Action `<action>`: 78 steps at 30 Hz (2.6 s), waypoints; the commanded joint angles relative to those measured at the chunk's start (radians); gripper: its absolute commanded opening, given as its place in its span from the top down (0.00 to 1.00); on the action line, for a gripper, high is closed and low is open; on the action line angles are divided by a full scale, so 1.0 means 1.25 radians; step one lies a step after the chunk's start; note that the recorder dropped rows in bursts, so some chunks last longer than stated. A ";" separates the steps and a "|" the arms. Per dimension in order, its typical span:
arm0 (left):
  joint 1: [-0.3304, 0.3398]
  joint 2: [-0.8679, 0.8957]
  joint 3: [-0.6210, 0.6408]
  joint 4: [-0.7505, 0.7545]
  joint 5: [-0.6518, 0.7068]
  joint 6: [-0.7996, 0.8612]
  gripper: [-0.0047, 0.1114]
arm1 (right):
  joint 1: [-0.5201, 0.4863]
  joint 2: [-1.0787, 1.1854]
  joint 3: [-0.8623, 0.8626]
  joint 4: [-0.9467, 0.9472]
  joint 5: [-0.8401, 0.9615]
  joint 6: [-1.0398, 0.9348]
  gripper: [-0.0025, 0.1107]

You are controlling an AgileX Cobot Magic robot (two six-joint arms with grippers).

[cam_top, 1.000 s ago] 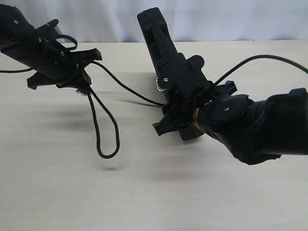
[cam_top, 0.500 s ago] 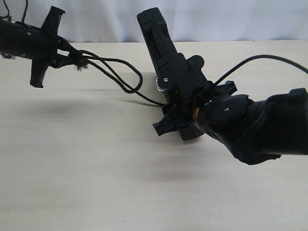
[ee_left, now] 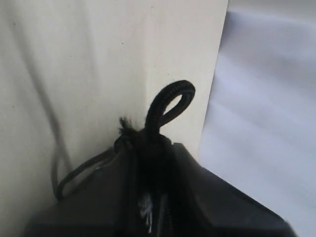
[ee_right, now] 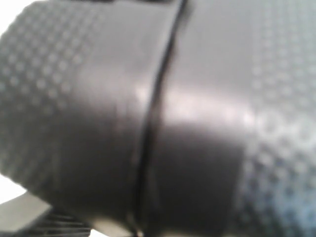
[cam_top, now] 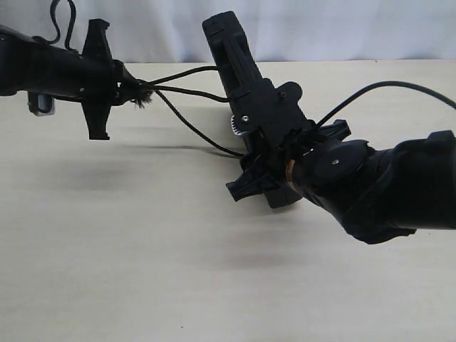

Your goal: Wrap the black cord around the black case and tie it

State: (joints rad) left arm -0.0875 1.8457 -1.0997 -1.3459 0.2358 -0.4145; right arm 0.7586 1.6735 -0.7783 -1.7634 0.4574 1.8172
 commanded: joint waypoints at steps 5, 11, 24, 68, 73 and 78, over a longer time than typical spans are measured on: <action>-0.080 -0.003 -0.001 -0.085 -0.034 0.007 0.96 | -0.002 0.003 0.011 0.015 -0.058 -0.001 0.94; -0.080 -0.003 -0.071 -0.088 0.100 0.229 0.96 | -0.002 0.004 0.011 0.015 -0.120 -0.063 0.94; -0.080 0.001 -0.130 -0.083 0.223 0.651 0.96 | -0.002 0.005 0.011 0.015 -0.142 -0.062 0.75; -0.080 0.002 -0.130 0.090 0.201 0.644 0.96 | -0.546 0.025 -0.131 0.070 -1.060 0.009 0.35; -0.080 0.002 -0.130 0.092 0.201 0.644 0.96 | -0.501 0.035 -0.131 0.138 -0.979 -0.040 0.44; -0.080 0.002 -0.130 0.092 0.183 0.646 0.96 | -0.493 0.037 -0.131 0.145 -0.985 -0.058 0.94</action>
State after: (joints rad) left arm -0.1854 1.8457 -1.2589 -1.2463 0.4538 0.3903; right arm 0.1417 1.7199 -0.9398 -1.5919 -0.7807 1.7640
